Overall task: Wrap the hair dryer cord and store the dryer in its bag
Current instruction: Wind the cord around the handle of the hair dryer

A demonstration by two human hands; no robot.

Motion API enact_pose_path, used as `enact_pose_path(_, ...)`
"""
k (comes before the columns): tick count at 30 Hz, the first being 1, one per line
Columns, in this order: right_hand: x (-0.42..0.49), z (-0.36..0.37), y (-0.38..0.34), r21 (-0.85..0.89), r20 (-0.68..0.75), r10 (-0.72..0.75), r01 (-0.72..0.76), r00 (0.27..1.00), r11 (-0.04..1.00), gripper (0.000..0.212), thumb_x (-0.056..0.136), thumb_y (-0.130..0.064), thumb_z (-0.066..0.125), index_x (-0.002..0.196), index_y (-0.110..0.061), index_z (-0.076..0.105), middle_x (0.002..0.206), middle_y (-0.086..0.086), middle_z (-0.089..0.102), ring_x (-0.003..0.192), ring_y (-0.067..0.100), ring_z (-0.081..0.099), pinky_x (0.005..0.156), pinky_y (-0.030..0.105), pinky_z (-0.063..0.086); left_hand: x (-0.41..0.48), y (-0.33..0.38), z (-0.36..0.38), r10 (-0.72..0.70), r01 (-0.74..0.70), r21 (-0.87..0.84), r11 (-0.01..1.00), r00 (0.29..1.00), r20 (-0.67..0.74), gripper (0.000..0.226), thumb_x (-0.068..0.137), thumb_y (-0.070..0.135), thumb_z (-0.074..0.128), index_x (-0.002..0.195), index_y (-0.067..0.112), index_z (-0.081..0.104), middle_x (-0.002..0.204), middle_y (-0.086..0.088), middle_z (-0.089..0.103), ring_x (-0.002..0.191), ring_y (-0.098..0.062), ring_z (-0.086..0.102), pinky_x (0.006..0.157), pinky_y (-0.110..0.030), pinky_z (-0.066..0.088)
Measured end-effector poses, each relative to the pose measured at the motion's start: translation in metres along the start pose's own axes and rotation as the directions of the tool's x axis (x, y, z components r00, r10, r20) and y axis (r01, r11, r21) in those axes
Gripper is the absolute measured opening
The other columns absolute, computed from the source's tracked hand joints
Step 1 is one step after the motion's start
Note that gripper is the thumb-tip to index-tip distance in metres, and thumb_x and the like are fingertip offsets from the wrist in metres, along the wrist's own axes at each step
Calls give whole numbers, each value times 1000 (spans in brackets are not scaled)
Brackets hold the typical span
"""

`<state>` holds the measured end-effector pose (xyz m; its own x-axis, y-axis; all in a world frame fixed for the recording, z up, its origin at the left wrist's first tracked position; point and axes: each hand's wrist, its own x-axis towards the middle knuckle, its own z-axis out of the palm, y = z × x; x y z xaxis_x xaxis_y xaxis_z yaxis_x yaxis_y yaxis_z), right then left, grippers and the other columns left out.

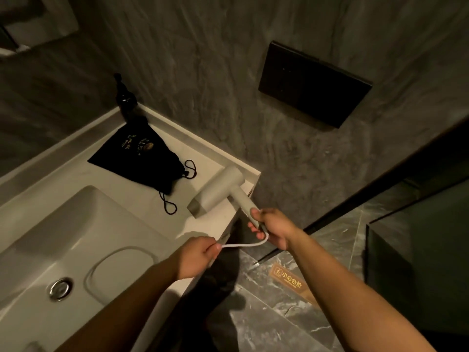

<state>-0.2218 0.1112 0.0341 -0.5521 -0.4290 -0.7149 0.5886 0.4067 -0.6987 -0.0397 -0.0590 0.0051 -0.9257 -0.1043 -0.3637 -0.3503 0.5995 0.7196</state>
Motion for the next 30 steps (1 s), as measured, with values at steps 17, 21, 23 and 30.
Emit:
enact_pose_path(17, -217, -145, -1, -508, 29, -708, 620, 705, 597, 22, 105, -25, 56, 98, -4, 59, 73, 3, 56, 58, 4, 50, 56, 21, 40, -125, 213, 14, 313, -255, 247, 935, 919, -240, 33, 96, 47, 52, 77, 21, 60, 63, 4, 59, 56, -9, 55, 56, -32, 47)
enact_pose_path(21, -243, -154, 13, -607, 90, -724, 615, 683, 504, 19, 105, -29, 56, 99, -11, 60, 75, -1, 57, 63, 8, 50, 62, 30, 40, -156, 277, -7, 415, -248, 537, 806, 884, -214, 41, 93, 58, 40, 76, 25, 58, 60, 9, 56, 56, -4, 53, 57, -36, 50)
enact_pose_path(23, -254, -154, 20, -611, 127, -713, 620, 690, 492, 19, 105, -31, 56, 99, -14, 62, 76, -3, 58, 62, 2, 50, 61, 27, 39, -166, 307, -20, 478, -251, 642, 724, 854, -204, 39, 93, 57, 40, 73, 27, 56, 59, 8, 55, 55, -4, 54, 56, -37, 49)
enact_pose_path(30, -302, -148, 34, -339, 326, -625, 705, 709, 623, 30, 99, -35, 57, 105, -7, 66, 69, -6, 65, 61, 10, 62, 59, 30, 51, -150, 368, -64, 525, -293, 680, 673, 836, -160, 39, 84, 54, 68, 68, 21, 58, 58, 5, 54, 55, -8, 49, 55, -31, 42)
